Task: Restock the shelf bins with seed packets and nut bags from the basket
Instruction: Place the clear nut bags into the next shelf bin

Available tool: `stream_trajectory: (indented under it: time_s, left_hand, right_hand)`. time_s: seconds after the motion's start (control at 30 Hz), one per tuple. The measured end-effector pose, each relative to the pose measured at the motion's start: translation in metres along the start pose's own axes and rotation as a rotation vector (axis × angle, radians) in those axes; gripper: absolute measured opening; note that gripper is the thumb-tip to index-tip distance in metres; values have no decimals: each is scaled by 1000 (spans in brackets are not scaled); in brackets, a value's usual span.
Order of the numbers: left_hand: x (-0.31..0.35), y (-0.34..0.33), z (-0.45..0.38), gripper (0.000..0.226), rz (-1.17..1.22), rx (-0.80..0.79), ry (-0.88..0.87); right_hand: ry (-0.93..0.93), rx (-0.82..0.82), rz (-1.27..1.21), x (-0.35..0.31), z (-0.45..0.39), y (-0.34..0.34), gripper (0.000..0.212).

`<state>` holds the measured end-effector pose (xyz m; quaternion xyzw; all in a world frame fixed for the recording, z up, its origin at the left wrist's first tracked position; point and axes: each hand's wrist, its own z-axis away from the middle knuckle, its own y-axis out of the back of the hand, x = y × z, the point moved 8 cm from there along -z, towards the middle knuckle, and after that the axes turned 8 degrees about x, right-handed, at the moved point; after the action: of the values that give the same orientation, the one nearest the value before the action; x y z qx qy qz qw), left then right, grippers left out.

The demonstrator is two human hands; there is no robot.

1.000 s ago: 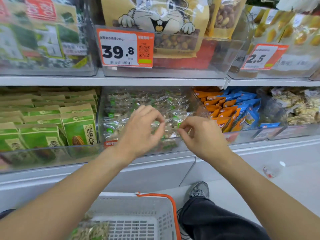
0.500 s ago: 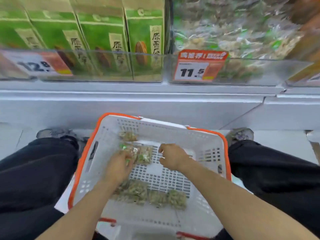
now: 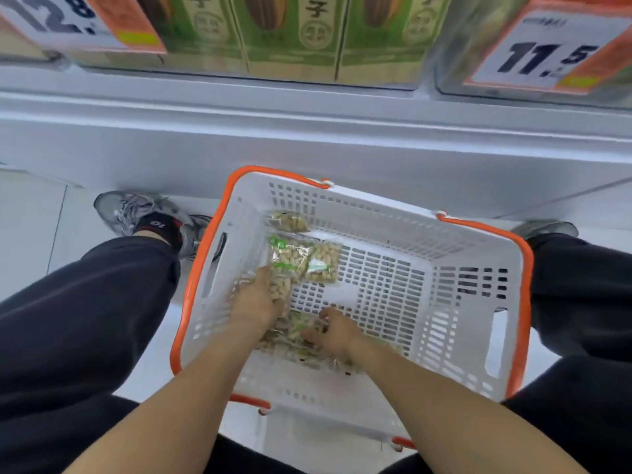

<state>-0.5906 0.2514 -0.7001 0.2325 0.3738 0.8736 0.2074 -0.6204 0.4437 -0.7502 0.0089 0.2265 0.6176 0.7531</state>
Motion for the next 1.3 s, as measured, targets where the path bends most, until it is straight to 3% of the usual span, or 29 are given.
stream_trajectory:
  time_s: [0.07, 0.17, 0.23, 0.33, 0.43, 0.5, 0.63, 0.77, 0.93, 1.03, 1.2, 1.3]
  left_hand:
    - [0, 3, 1, 84, -23, 3, 5]
    - [11, 12, 8, 103, -15, 45, -10]
    - [20, 15, 17, 116, 94, 48, -4]
    - [32, 17, 26, 110, 236, 6, 5]
    - [52, 26, 32, 74, 298, -46, -60]
    - [74, 36, 42, 64, 437, -51, -113]
    - [107, 60, 60, 49, 663, 16, -165]
    - [136, 96, 74, 39, 798, 91, -200]
    - [168, 144, 88, 35, 887, 126, -276]
    - [189, 170, 101, 19, 913, 160, -320]
    - [238, 194, 130, 70, 982, 53, -446]
    - [263, 204, 149, 65, 1163, -48, -494]
  right_hand:
    - [-50, -44, -125, -1, -2, 4, 87]
    - [-229, -19, -594, 5, -11, 6, 54]
    - [-284, -6, -797, 7, 0, 12, 54]
    - [-169, -40, -466, -4, 34, 45, 46]
    - [-56, 33, -276, -4, 42, 81, 74]
    - [62, 148, -200, -17, 59, 118, 70]
    - [197, 184, -245, -43, 103, 182, 43]
    - [250, 307, -393, -58, 145, 240, 43]
    - [345, 335, -36, -85, 211, 299, 45]
    - [436, 300, -36, -102, 250, 325, 59]
    - [677, 406, -94, -135, 287, 351, 39]
    - [817, 519, -74, -138, 304, 365, 40]
